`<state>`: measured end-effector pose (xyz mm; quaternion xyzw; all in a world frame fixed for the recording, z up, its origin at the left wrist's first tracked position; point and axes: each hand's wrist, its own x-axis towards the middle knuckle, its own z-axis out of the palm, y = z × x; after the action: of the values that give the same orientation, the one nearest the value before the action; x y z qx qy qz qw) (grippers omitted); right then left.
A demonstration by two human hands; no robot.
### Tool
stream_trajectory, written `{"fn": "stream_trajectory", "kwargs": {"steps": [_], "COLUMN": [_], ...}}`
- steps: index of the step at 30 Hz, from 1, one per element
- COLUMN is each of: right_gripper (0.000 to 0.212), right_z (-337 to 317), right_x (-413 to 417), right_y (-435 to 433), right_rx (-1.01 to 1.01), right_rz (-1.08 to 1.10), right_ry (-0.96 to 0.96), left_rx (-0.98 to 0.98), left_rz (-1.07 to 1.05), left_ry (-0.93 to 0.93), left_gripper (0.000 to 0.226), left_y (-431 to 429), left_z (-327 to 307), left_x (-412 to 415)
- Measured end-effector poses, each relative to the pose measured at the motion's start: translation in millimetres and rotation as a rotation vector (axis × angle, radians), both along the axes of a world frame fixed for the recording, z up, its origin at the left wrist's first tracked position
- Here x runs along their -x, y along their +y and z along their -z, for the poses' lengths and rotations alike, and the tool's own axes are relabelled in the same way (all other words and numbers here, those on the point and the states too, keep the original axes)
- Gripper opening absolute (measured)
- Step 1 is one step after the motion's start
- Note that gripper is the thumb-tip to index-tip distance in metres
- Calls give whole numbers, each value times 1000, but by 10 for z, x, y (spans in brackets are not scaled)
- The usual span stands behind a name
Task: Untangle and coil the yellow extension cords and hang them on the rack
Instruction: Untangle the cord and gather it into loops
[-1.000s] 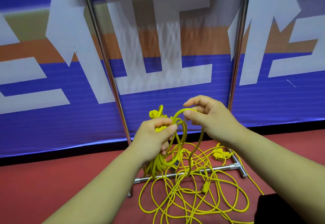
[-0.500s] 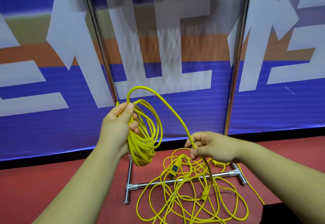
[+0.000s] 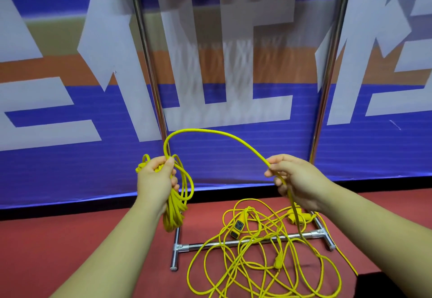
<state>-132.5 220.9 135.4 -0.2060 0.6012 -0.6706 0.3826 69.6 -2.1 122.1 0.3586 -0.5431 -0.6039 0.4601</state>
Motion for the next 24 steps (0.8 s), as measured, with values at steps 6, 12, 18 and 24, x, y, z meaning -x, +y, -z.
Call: {"fn": "stream_trajectory", "kwargs": {"steps": [6, 12, 18, 24], "right_gripper": [18, 11, 8, 12], "right_z": [-21, 36, 181, 100], "right_x": [-68, -4, 6, -85], "right_y": [-37, -75, -60, -64], "right_rx": [-8, -156, -316, -272], "right_rz": [4, 165, 194, 97], "right_ry": [-10, -1, -140, -106], "left_rx": [-60, -50, 80, 72], "left_rz": [-36, -132, -59, 156], "left_ry": [9, 36, 73, 151], "left_gripper": [14, 19, 15, 13], "left_y": [-67, -100, 35, 433], "left_z": [80, 164, -79, -372], "left_x": [-24, -35, -2, 53]}}
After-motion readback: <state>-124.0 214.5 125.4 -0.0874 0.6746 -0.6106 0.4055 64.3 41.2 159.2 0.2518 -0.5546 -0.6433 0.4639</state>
